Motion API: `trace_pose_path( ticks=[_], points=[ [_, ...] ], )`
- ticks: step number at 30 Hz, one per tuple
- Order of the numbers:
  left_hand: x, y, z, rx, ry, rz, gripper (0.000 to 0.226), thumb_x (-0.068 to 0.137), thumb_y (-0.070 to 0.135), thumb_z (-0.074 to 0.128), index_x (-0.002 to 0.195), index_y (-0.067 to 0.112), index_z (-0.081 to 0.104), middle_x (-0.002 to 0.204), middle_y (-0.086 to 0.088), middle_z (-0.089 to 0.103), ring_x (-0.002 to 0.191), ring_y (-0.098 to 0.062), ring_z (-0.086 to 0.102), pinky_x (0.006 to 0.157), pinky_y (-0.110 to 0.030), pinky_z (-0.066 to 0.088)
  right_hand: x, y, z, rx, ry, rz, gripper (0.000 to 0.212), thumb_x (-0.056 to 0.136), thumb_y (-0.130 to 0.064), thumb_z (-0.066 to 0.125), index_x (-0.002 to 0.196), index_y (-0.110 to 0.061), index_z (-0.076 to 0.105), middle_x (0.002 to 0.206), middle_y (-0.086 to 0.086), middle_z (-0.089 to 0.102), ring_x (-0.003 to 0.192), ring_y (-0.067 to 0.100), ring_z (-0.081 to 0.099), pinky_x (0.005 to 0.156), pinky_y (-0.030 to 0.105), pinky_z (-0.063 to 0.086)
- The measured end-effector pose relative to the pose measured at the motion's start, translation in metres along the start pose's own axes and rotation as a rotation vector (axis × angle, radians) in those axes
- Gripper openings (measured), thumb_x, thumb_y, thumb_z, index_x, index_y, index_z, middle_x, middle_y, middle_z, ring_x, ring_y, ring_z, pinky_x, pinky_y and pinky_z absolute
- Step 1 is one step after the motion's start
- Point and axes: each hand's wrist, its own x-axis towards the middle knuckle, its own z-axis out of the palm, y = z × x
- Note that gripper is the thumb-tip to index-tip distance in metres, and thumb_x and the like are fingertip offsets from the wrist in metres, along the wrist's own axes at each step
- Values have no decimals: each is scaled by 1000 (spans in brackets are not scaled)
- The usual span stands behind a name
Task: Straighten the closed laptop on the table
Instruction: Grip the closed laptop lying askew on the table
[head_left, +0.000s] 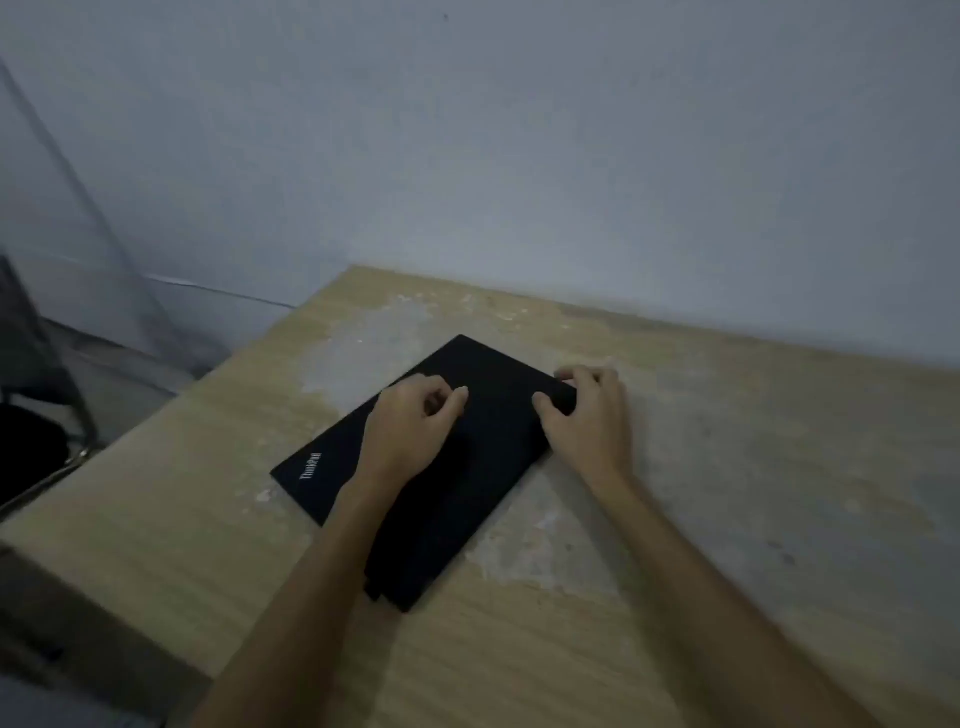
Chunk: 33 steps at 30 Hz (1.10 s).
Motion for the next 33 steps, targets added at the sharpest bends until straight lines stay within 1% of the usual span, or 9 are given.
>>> trace_pose_path(
  ticks=[3, 6, 9, 13, 16, 20, 24, 29, 33],
  points=[
    [2, -18, -7, 136, 27, -70, 14, 95, 41, 66, 100, 28, 70, 105, 4, 59, 95, -18, 62, 90, -43, 54, 0, -6, 14, -119, -30, 68, 43, 89, -47, 68, 123, -23, 59, 135, 2, 42, 131, 25, 38, 108, 38, 34],
    [6, -24, -6, 223, -72, -135, 42, 95, 49, 63, 131, 26, 63, 134, -5, 54, 123, -29, 57, 108, -50, 44, -3, -8, 25, -132, -86, 93, 50, 90, -49, 65, 132, -24, 53, 141, 3, 42, 136, 28, 36, 113, 42, 31],
    [13, -23, 0, 320, -151, -176, 59, 98, 58, 53, 148, 26, 50, 148, -7, 49, 135, -31, 50, 115, -50, 33, 0, -7, 27, -136, -73, 90, 52, 90, -49, 64, 134, -24, 52, 141, 4, 45, 134, 28, 38, 111, 41, 32],
    [20, -22, 4, 401, -176, -216, 68, 97, 65, 47, 154, 28, 41, 152, -8, 48, 138, -33, 45, 111, -53, 31, 1, -5, 28, -127, -85, 77, 52, 91, -49, 64, 135, -24, 52, 141, 5, 45, 134, 28, 37, 110, 40, 34],
    [27, -22, 4, 413, -158, -255, 68, 97, 64, 48, 152, 25, 42, 145, -11, 51, 134, -35, 46, 107, -52, 35, 2, -3, 29, -135, -75, 66, 52, 90, -52, 65, 133, -25, 53, 139, 5, 46, 132, 28, 38, 110, 40, 35],
    [43, -25, 7, 315, -107, -351, 68, 96, 63, 53, 144, 16, 55, 138, -16, 54, 128, -36, 51, 103, -51, 44, 3, -3, 28, -148, -79, 52, 50, 90, -57, 63, 130, -29, 55, 136, 6, 47, 129, 30, 40, 111, 43, 35],
    [53, -32, 12, 294, -43, -377, 65, 93, 67, 52, 125, 12, 69, 119, -11, 68, 104, -31, 66, 87, -45, 54, 4, -2, 29, -143, -74, 37, 48, 89, -58, 64, 128, -31, 55, 134, 5, 47, 127, 29, 41, 110, 43, 35],
    [56, -33, 9, 321, -19, -406, 57, 96, 64, 52, 102, 9, 67, 86, -1, 66, 76, -22, 61, 67, -35, 44, 5, -4, 28, -64, -61, 23, 43, 89, -50, 69, 124, -28, 59, 133, 4, 46, 127, 26, 39, 106, 37, 37],
    [58, -36, 5, 295, 30, -444, 71, 93, 71, 46, 77, 4, 65, 64, -3, 60, 56, -23, 58, 55, -32, 44, 4, -11, 27, 76, 34, -3, 38, 83, -42, 77, 114, -25, 62, 128, 1, 46, 123, 19, 39, 103, 34, 41]
  ],
)
